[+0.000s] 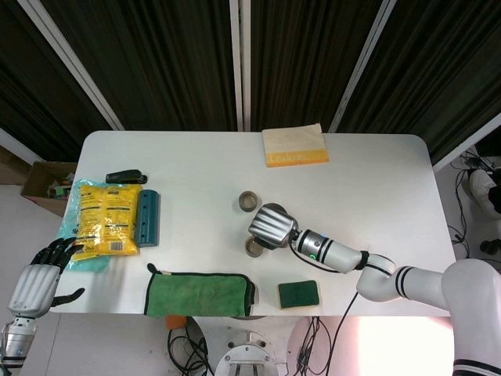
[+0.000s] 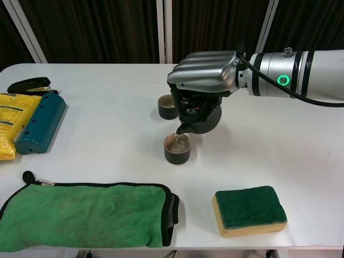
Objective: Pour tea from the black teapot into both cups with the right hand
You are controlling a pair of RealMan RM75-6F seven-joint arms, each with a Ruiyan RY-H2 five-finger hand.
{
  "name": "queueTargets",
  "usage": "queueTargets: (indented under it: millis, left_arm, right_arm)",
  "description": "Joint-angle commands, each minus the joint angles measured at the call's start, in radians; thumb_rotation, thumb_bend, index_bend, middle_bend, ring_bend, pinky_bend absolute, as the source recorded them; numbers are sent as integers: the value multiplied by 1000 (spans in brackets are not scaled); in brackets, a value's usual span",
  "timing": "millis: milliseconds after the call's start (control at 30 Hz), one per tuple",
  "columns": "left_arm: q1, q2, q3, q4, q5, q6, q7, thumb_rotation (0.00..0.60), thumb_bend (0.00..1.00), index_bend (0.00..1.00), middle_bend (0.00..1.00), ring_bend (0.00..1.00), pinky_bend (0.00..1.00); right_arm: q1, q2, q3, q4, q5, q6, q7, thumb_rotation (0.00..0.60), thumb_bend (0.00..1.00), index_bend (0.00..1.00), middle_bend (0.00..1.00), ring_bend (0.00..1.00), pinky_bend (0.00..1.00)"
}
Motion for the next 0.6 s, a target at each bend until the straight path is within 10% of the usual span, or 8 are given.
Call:
queueTargets:
  millis: [33,600]
  left_arm:
    - [0,0,0,0,0,0,0,600,70,205,107,89,219]
    - [-1,3,-1,-5,-1,-2,3,600,70,205,107,89,219]
  right_arm:
    - [0,0,0,1,1,-1,-3,600,477,1000,1000,1000,764]
    - [-1,-10,-3,16,-4,3,-32,600,477,1000,1000,1000,764]
